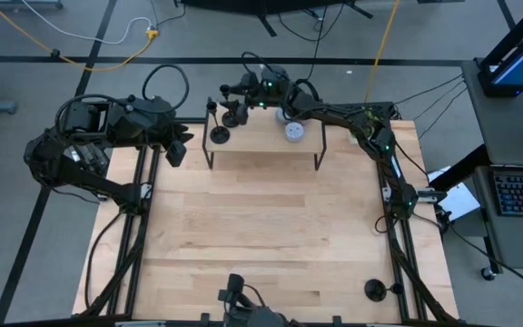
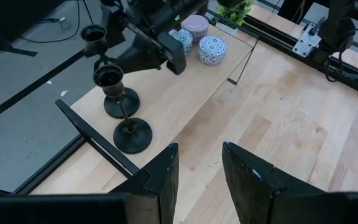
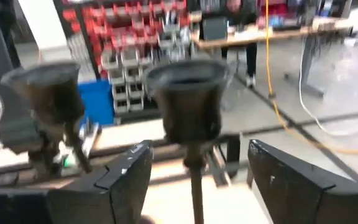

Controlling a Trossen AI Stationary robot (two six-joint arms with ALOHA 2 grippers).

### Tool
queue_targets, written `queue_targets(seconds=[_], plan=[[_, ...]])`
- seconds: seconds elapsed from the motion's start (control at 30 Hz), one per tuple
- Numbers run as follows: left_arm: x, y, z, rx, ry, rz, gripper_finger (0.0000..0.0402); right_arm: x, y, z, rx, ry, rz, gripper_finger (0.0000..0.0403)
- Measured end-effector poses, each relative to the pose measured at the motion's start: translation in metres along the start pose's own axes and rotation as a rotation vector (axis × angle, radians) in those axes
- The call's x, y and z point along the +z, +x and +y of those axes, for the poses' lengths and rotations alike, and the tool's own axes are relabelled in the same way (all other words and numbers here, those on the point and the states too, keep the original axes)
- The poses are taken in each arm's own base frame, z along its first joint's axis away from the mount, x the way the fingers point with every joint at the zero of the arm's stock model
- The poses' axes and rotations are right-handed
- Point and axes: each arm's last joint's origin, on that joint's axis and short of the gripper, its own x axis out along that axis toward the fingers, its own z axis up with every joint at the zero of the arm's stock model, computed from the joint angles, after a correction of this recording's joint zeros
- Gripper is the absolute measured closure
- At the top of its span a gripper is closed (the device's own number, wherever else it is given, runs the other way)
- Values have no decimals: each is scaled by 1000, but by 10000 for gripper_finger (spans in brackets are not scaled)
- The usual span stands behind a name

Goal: Pick & Place candle stick holders
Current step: Put the top black candle holder on the shelf

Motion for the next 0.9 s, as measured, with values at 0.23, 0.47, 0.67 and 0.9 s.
queue_targets(seconds=[0.23,0.47,0.67,0.9], plan=[[0,0,0,-2,2,1,272,3,-15,6,-26,-41,188,154],[0,0,-1,-11,2,4,272,-5,-26,7,-29,15,344,213],[0,0,-1,-22,2,9,272,-15,-27,8,-69,5,434,310],[0,0,-1,-25,0,4,272,-29,-24,15,-65,-13,473,398]])
